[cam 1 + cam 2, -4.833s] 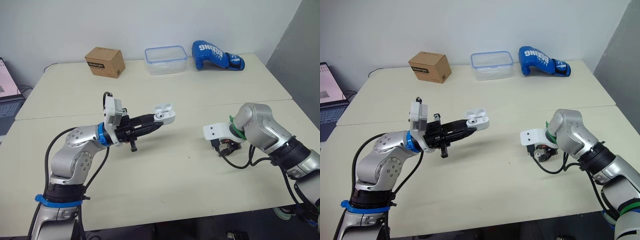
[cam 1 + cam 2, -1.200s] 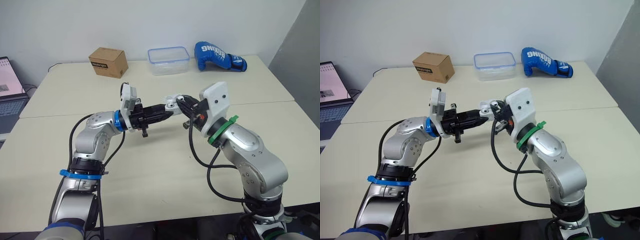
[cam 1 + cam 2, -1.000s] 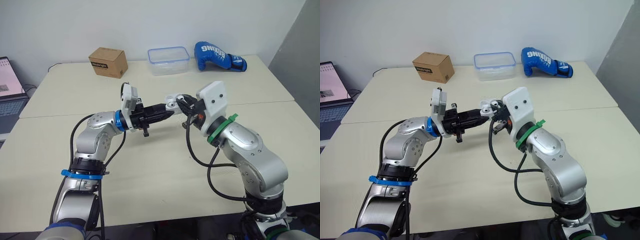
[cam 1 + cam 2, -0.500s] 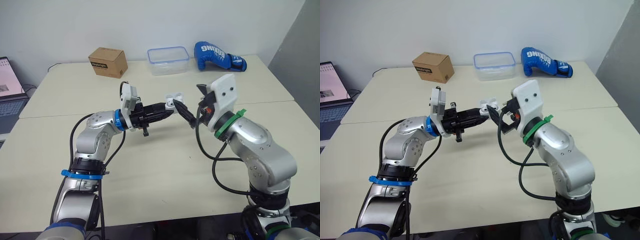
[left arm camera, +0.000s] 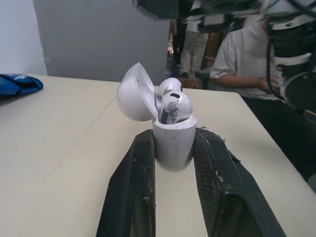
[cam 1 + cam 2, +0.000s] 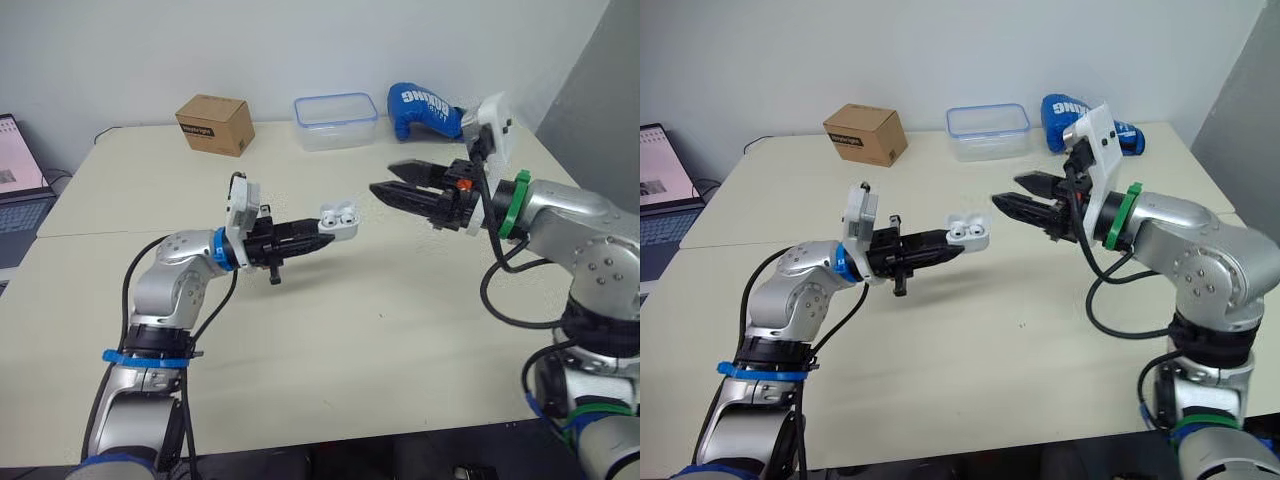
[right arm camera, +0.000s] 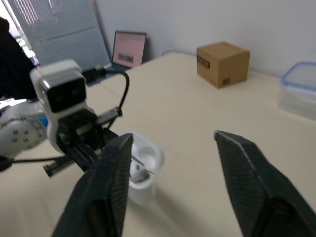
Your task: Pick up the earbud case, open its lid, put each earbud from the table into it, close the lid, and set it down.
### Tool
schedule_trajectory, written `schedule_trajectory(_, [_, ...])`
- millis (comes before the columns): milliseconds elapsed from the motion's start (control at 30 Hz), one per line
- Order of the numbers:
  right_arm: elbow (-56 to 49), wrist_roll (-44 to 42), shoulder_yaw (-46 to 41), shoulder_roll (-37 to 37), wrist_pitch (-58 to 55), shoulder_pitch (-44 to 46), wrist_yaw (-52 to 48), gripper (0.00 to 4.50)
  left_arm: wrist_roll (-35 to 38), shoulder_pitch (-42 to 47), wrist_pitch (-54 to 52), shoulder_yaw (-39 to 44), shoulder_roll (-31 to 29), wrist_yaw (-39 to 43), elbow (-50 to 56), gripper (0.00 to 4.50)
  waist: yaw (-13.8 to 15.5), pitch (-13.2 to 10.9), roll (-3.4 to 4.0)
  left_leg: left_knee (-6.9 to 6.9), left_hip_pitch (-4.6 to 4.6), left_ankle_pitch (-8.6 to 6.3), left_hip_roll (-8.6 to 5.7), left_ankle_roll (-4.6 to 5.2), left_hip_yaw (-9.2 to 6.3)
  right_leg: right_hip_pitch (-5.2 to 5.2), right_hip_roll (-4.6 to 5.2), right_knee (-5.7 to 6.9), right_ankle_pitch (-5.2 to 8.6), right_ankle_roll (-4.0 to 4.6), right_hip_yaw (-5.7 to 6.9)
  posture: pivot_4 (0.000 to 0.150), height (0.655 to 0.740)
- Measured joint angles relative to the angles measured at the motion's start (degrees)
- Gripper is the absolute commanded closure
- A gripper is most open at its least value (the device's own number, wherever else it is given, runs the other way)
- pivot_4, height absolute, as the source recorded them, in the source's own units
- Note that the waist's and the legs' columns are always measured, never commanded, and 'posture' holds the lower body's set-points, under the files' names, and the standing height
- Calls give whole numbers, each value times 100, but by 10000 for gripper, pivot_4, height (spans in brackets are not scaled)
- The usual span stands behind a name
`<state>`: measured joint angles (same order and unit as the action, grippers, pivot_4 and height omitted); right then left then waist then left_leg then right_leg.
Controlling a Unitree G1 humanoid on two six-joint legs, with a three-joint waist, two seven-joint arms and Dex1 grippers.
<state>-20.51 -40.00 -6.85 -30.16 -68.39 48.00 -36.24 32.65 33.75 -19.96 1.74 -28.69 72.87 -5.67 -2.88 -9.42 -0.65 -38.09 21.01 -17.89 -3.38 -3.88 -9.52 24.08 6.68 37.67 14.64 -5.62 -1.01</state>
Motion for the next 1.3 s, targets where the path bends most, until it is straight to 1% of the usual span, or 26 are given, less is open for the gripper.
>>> schedule_trajectory(33, [203,79,164,-93,162,15,-161,31886,39,-49,-71,4,-28,2,106,37855,-9,0,-1,0,0,0,0,0,0,1,0,1,0,0,0,1500,7307])
schedule_trajectory(67, [472,182,378,-171,384,68,-366,34696,98,-103,-139,15,-62,-1,226,37855,-22,0,-1,-1,0,0,1,0,1,0,0,2,0,0,-1,1500,7307])
schedule_trajectory(100, [683,297,553,-227,575,113,-520,39411,136,-130,-202,17,-82,-11,344,37855,-34,-1,-1,-1,0,0,1,0,1,1,0,2,0,0,-1,1500,7307])
schedule_trajectory(167, [1071,506,880,-271,947,256,-831,44746,229,-194,-316,37,-150,-54,562,37855,-44,-1,-1,0,0,0,2,0,2,2,0,2,0,0,-2,1500,7307])
schedule_trajectory(367, [1818,938,1592,-300,1763,580,-1748,44746,396,-397,-553,144,-258,-283,992,37855,-42,-1,-1,0,2,0,2,-1,-1,0,1,-7,0,0,1,1500,7307])
schedule_trajectory(467, [2027,1002,1762,-241,1927,673,-2018,44746,460,-502,-613,156,-260,-392,1111,37855,-37,-1,-2,0,2,0,2,-1,-2,1,2,-5,0,0,1,1500,7307])
schedule_trajectory(600, [2050,1008,1839,-122,2022,730,-2227,44746,535,-588,-656,198,-279,-499,1285,37855,-38,-1,-2,0,2,0,2,-1,-2,1,2,-6,0,0,1,1500,7307])
schedule_trajectory(1033, [2013,1064,1945,311,2022,903,-2296,44746,650,-729,-824,260,-355,-689,1448,37855,-37,-1,-1,0,2,0,2,-2,-4,3,2,-4,0,0,1,1500,7307])
schedule_trajectory(1300, [1668,1056,1911,113,1884,866,-2272,44746,690,-739,-824,265,-351,-705,1414,37855,-29,-1,-1,0,3,0,2,-2,-4,3,2,-4,0,0,2,1500,7307])
